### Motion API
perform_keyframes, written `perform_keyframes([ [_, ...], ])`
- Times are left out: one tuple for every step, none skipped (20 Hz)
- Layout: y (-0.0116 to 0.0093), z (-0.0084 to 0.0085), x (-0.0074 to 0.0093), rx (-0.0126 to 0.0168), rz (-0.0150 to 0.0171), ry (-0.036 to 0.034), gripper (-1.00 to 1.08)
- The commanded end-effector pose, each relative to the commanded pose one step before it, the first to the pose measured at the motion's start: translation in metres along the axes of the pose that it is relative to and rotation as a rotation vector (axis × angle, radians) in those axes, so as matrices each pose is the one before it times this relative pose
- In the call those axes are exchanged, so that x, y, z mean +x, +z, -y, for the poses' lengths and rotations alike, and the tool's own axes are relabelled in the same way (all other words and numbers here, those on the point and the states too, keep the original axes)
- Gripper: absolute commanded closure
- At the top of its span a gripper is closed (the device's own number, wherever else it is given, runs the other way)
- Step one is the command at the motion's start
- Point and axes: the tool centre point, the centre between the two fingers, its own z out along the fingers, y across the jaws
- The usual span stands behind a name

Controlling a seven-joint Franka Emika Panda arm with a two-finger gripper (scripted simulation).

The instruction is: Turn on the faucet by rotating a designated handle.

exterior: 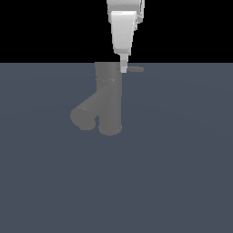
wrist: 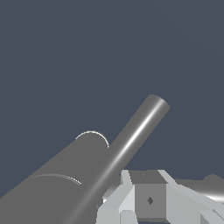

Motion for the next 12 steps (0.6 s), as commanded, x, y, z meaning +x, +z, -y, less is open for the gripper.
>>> perform_keyframes([
  [-0.00039, 0.01064, 0.03123, 0.00809, -0.00367, 0.04480, 1.08],
  [-0.00001, 0.00233, 0.00279, -0.00004, -0.00001, 0.00138, 1.08],
  [-0.00001, 0.00232, 0.00282, -0.00004, -0.00001, 0.00146, 1.08],
  [-0.00001, 0.00230, 0.00281, -0.00004, -0.00001, 0.00146, 1.08],
  [-0.00001, 0.00229, 0.00275, -0.00004, -0.00001, 0.00138, 1.08],
  [-0.00001, 0.00228, 0.00278, -0.00005, 0.00000, 0.00146, 1.08],
  [-0.00001, 0.00226, 0.00272, -0.00005, 0.00000, 0.00138, 1.08],
  [-0.00001, 0.00225, 0.00270, -0.00005, 0.00000, 0.00138, 1.08],
  [-0.00001, 0.00224, 0.00269, -0.00005, 0.00000, 0.00138, 1.08],
  [-0.00001, 0.00223, 0.00272, -0.00006, 0.00000, 0.00146, 1.08],
  [-0.00001, 0.00221, 0.00265, -0.00006, 0.00000, 0.00138, 1.08],
  [0.00000, 0.00000, 0.00000, 0.00000, 0.00000, 0.00000, 1.08],
])
